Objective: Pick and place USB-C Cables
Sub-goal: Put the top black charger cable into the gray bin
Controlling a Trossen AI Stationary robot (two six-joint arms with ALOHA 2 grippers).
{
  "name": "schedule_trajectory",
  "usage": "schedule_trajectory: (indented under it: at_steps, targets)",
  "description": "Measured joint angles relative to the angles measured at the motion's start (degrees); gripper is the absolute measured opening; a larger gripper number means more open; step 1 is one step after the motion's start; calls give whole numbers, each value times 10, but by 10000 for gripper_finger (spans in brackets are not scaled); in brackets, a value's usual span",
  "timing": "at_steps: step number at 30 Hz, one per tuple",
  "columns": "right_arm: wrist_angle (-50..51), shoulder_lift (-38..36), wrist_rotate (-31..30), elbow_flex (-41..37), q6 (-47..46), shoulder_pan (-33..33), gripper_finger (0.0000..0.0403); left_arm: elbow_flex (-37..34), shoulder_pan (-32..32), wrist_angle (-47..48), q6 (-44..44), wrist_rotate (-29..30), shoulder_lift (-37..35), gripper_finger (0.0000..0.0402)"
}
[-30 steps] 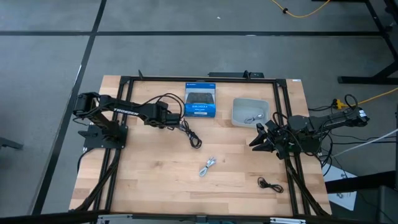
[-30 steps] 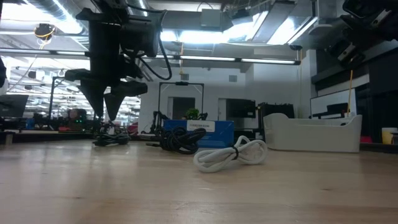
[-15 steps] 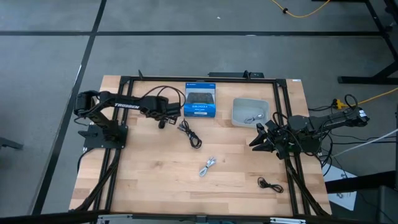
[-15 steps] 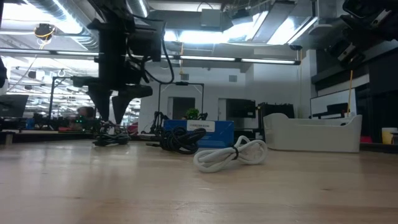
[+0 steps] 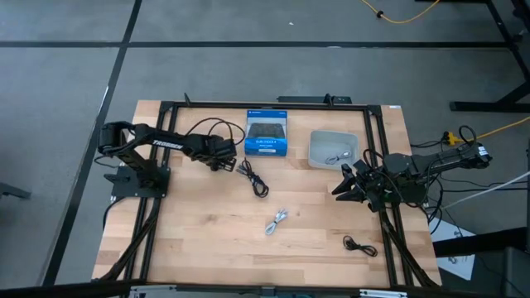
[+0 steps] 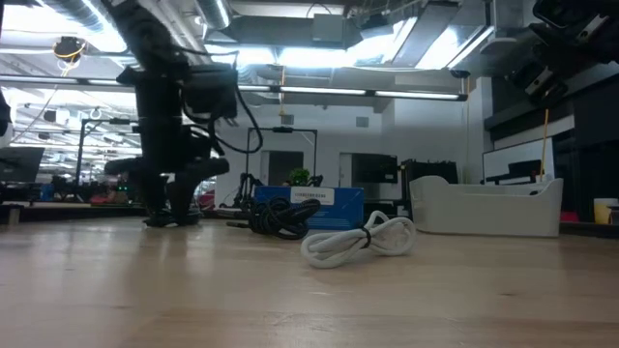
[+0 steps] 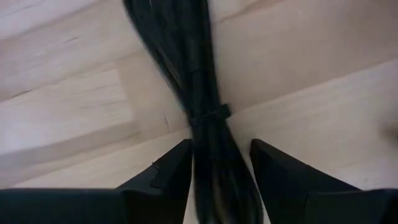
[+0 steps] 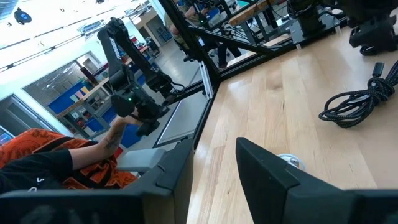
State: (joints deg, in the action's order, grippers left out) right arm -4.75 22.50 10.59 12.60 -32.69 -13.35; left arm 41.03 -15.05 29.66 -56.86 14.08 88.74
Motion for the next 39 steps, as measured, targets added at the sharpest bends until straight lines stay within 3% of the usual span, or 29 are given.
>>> schedule_trajectory:
  at_steps: [3, 6, 11, 15, 19, 22, 25, 28, 33, 39]
  targets:
    - [0, 0, 0, 0, 0, 0, 126, -17, 0, -7, 3, -2, -1, 152]
    - [0, 0, 0, 0, 0, 0, 126, -19, 8, -9, 33, 13, 0, 116]
    - [0, 0, 0, 0, 0, 0, 126, 1, 38, -12, 114, 112, 5, 26]
    - [0, 0, 0, 0, 0, 0, 126, 47, 70, -6, 136, 209, 4, 26]
    - [0, 0, 0, 0, 0, 0, 126, 114, 92, -16, 172, 229, 4, 26]
    - [-1, 0, 0, 0, 0, 0, 126, 170, 102, -89, 252, 231, 4, 26]
    - [-23, 0, 4, 0, 4, 0, 126, 212, 105, -212, 361, 202, 4, 26]
    - [-101, 0, 56, 0, 34, 0, 126, 256, 97, -334, 453, 147, 15, 26]
    - [-223, -1, 190, 0, 91, 0, 126, 372, 80, -345, 524, 101, 94, 26]
    - [-254, -2, 244, 0, 121, 0, 126, 562, 61, -312, 609, -32, 271, 26]
